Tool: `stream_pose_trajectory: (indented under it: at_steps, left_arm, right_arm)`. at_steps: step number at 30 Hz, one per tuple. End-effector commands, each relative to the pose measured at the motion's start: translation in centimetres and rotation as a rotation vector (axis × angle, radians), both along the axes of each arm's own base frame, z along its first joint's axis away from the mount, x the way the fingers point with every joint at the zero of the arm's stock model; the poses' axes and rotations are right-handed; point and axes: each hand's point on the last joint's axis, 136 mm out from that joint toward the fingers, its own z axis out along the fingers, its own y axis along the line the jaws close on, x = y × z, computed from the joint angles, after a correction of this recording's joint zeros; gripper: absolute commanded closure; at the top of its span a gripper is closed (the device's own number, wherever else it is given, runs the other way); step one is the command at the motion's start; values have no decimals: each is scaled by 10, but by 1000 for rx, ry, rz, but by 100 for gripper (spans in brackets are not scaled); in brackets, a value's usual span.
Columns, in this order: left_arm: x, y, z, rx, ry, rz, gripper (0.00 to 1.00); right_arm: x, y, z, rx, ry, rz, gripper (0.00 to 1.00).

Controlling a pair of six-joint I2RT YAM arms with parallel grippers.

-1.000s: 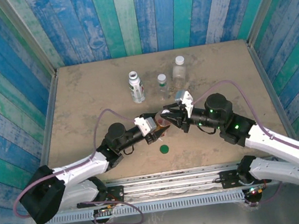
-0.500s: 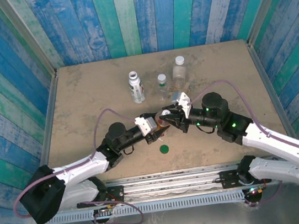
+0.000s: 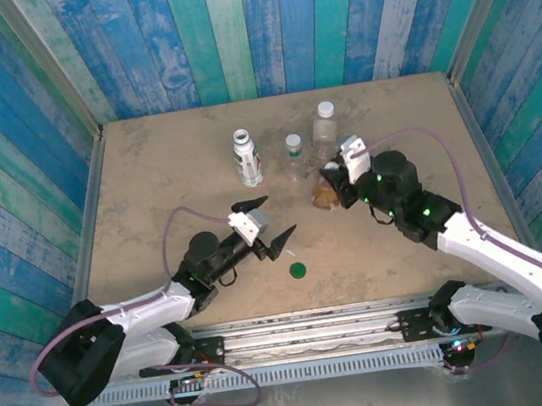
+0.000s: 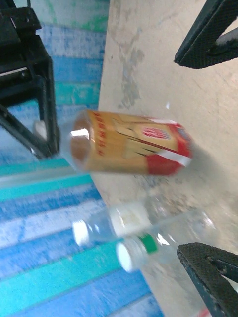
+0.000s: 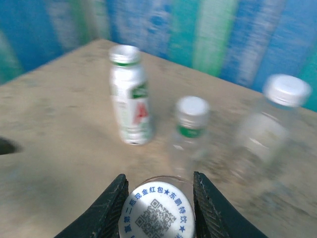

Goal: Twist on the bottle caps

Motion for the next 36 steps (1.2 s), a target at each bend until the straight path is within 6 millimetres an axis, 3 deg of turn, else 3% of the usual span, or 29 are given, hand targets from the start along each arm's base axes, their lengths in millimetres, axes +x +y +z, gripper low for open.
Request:
stream_pose_trajectory:
  at_steps: [1, 7, 11, 14, 16, 20, 23, 29, 32, 36]
  left_arm:
    - [14, 23, 10, -106, 16, 102, 6]
    - [27, 47, 5, -155, 61, 174, 6]
    - [34, 55, -1, -164, 86, 210, 6]
    - [38, 62, -2, -187, 102, 234, 6]
    - [42, 66, -3, -194, 112, 250, 6]
    - [52, 69, -6, -182, 131, 279, 6]
    - [64, 72, -6, -173, 123, 300, 6]
    - [91, 77, -11, -158, 121, 302, 6]
    - [100, 79, -10, -166, 117, 297, 6]
    - [106, 82, -12, -183, 128, 298, 6]
  right_arm:
    - [38, -37, -1, -11, -9, -158, 94]
    - [92, -70, -21, 11, 22, -272, 96]
    - [121, -75, -41, -13, 66, -294, 95]
    - [131, -78, -50, -3, 94, -303, 94]
    - [133, -82, -59, 1, 117, -316, 91]
    - [131, -89, -64, 1, 132, -338, 68]
    - [127, -88, -52, -6, 122, -323, 49]
    - [113, -85, -17, -38, 59, -260, 25]
    - [101, -73, 1, -66, 17, -200, 17]
    - [87, -36, 16, -153, -31, -79, 12]
